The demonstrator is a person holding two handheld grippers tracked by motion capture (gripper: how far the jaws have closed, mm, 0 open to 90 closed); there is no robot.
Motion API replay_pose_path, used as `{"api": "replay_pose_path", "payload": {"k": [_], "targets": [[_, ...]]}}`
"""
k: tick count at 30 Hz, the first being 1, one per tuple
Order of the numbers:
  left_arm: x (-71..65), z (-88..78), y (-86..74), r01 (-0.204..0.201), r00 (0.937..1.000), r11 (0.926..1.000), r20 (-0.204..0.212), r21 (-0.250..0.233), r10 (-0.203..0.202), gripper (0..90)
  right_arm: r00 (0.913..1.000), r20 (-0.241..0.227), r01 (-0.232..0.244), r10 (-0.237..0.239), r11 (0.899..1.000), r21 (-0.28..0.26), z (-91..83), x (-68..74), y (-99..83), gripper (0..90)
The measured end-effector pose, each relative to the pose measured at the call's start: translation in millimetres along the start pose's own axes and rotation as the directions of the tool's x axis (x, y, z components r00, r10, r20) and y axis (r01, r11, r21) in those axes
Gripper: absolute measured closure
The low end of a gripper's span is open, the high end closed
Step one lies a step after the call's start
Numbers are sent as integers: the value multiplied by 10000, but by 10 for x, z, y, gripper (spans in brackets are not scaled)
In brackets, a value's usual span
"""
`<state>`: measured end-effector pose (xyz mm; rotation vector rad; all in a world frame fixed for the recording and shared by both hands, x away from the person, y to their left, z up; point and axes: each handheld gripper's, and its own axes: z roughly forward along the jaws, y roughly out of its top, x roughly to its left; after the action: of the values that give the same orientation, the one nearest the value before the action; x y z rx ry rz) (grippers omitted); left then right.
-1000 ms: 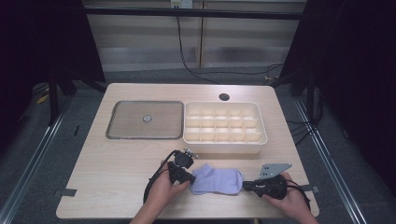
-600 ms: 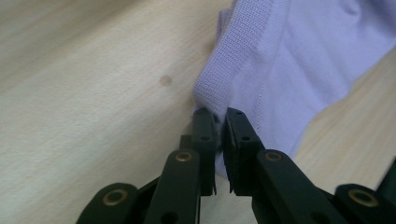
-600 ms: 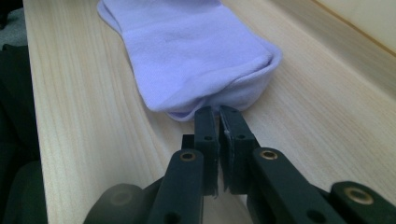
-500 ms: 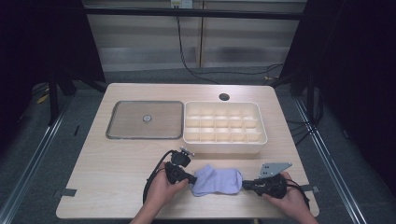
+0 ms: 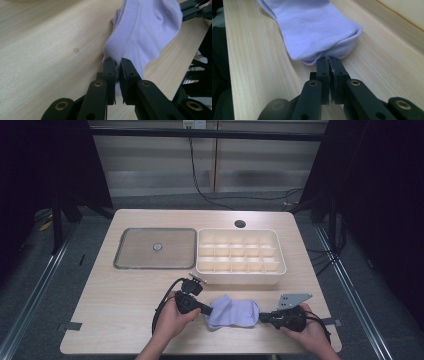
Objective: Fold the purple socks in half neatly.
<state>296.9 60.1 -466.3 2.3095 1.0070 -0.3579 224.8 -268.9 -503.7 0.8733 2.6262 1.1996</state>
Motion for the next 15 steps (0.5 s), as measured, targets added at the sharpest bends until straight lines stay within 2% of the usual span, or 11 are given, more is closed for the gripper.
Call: {"api": "replay_pose_path", "payload": {"k": [13,14,15], "targets": [[-50,-73,69,3,9991,9999,420,-151,4,835,10000,0,-50,50,10000,-11,9,1,5,869],[-51,-78,78,-90,9990,9999,427,-106,94,835,10000,5,-59,59,10000,-14,10,1,6,869],[-66,-76,83,14,9991,9998,433,-199,-6,835,10000,43,-44,44,10000,4,11,2,9,870]]}}
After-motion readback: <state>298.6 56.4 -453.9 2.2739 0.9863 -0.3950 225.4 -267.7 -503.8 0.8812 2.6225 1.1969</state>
